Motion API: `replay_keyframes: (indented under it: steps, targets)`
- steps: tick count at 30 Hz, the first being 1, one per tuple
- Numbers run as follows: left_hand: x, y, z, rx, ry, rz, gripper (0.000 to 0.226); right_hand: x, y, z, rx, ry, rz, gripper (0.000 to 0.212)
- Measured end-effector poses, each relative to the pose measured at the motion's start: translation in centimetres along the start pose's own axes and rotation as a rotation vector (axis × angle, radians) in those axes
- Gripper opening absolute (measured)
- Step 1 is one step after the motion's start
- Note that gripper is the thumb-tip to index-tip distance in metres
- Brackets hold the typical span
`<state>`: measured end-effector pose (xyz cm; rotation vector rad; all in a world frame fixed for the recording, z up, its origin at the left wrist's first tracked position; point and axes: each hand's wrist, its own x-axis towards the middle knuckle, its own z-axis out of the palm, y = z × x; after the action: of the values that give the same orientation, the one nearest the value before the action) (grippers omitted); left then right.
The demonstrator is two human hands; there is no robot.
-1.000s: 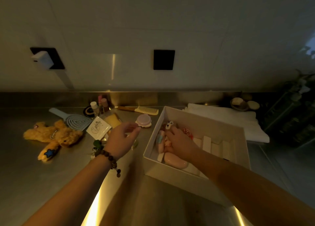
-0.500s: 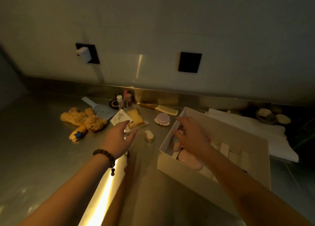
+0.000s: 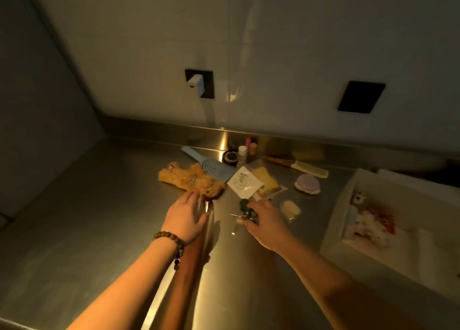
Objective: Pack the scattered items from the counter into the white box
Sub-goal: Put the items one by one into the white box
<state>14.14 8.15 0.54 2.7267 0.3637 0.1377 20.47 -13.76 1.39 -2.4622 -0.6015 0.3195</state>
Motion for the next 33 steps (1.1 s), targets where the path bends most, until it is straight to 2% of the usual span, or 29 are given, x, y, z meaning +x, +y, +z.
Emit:
replay_keyframes:
  steps: [3, 9, 12, 16, 22, 25, 28, 33]
  targets:
    - [2.5, -3.6, -0.5, 0.033, -0.003, 0.040, 0.076, 2.6, -0.9, 3.3, -0.063, 0.026, 0.049, 0.052]
    - [9.0, -7.5, -0.4, 0.149, -0.159, 0.150, 0.092, 4.3, -1.6, 6.7, -0.191, 0.135, 0.150, 0.047]
    - [11.1, -8.0, 0.2, 0.220, -0.237, 0.227, 0.103, 3.7, -1.6, 6.9, -0.173, 0.204, 0.181, 0.040]
    - [12.2, -8.4, 0.2, 0.249, -0.346, 0.215, 0.110, 2.6, -1.5, 6.4, -0.132, 0.244, 0.154, 0.032]
    - [10.4, -9.1, -0.8, 0.314, -0.450, 0.235, 0.100, 2.5, -1.6, 6.1, -0.088, 0.242, 0.184, 0.031]
    - [8.5, -9.4, -0.3, 0.301, -0.384, 0.273, 0.076, 2.3, -1.5, 5.9, -0.029, 0.261, 0.167, 0.023]
    - [7.2, -9.4, 0.0, 0.152, -0.326, 0.251, 0.049, 1.8, -1.8, 5.3, 0.008, 0.274, 0.143, 0.017]
    - [6.5, -7.0, -2.0, -0.160, -0.220, 0.198, 0.047, 0.9, -2.7, 3.1, 0.125, 0.329, 0.145, 0.018]
